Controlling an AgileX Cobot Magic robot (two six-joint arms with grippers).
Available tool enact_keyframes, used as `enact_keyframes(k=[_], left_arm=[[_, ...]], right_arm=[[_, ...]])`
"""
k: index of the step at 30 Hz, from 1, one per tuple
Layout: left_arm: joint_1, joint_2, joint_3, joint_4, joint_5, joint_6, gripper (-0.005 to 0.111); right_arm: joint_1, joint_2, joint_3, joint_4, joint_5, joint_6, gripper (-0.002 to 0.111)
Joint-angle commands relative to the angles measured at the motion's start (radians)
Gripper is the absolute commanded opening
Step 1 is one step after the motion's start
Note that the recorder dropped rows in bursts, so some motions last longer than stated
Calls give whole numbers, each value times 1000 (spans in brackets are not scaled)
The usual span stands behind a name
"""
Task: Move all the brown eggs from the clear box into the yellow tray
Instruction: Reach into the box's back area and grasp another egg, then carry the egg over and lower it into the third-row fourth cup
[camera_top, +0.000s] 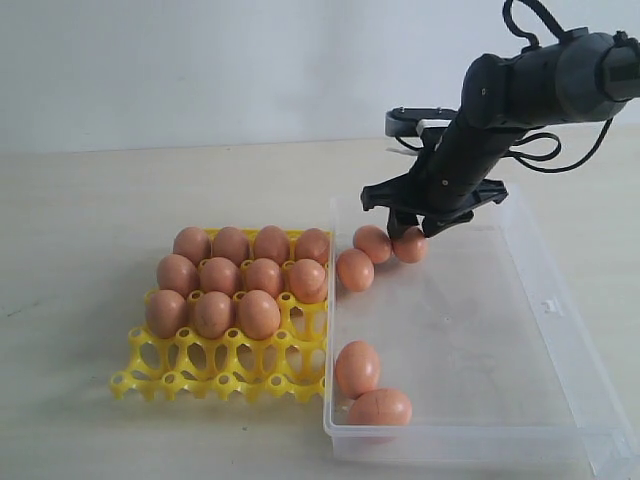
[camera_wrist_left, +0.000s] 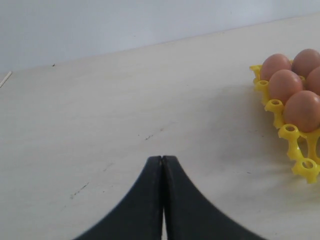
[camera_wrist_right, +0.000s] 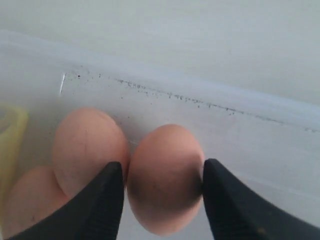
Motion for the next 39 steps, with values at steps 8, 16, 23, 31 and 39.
enact_keyframes(k=[8,16,23,31,39], left_arm=[[2,1,-4,-2,-9,-3,0],[2,1,-4,-2,-9,-3,0],[2,1,-4,-2,-9,-3,0],[2,1,-4,-2,-9,-3,0],[2,1,-4,-2,-9,-3,0]], right_arm=[[-2,47,-10,30,-77,0,49],[-2,67,-10,26,-58,-26,22],[0,60,-8,23,0,-61,0],[2,-101,98,17,-73,-95,0],[35,-313,275,30,-169,-114,0]])
